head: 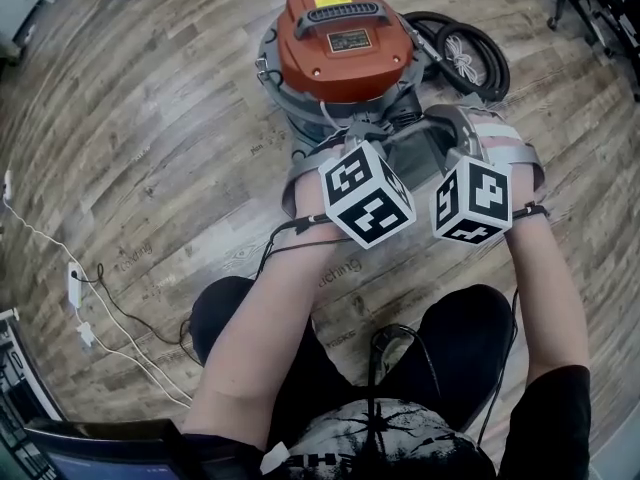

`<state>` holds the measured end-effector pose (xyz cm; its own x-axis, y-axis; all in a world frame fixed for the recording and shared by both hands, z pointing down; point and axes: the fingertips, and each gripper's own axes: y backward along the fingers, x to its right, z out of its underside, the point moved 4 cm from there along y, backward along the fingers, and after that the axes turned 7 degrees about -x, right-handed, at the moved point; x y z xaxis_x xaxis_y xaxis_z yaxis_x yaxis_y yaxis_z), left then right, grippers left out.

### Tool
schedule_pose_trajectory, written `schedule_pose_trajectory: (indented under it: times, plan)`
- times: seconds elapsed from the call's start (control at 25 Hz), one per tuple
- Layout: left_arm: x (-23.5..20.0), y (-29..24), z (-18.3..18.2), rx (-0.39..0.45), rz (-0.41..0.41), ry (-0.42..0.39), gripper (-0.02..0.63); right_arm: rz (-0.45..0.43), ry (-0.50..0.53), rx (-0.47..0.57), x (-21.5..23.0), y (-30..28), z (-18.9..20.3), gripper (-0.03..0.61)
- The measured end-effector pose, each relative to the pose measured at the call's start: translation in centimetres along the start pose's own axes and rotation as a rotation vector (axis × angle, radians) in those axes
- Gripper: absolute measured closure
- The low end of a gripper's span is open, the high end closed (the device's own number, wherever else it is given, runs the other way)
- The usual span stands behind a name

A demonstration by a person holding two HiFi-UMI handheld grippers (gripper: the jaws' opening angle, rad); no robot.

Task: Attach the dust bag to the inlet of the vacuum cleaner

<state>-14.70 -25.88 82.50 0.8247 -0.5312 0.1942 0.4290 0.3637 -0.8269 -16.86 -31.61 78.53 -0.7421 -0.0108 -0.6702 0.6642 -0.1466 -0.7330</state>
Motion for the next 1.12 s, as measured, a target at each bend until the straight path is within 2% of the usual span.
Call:
schedule_pose_trajectory:
  times: [0.24, 0.44, 0.6, 0.88, 1.0, 1.12]
  plan:
    - [-1.3, 1.0, -2.2, 0.092, -0.038, -0.001, 0.580, -0.030, -0.104, 0.009, 0.2, -1.3, 2.3, 0.534]
    - [-1.4, 1.3, -3.9, 0.132, -0.079, -0.061, 0.575, -0.042, -0.198, -0.007, -0.3, -2.3, 3.6, 0.532]
    - [-1.4, 1.0, -3.3, 0.118, -0.070, -0.058, 0.575, -0.032, -0.156, -0.026, 0.2, -1.9, 3.1, 0.532]
    - [-1.1, -0.2, -0.7, 0.006, -0.014, -0.017, 0.572, 0.045, -0.054, -0.002, 0.5, -0.3, 0.3, 0.537]
    - [-1.6, -0.2, -0.7, 0.017, -0.002, 0.001, 0.575, 0.062, -0.049, 0.014, 0.6, -0.4, 0.3, 0.538]
    - [-1.8, 0.2, -1.5, 0.057, -0.014, 0.010, 0.577, 0.070, -0.090, 0.026, 0.4, -0.9, 1.4, 0.537]
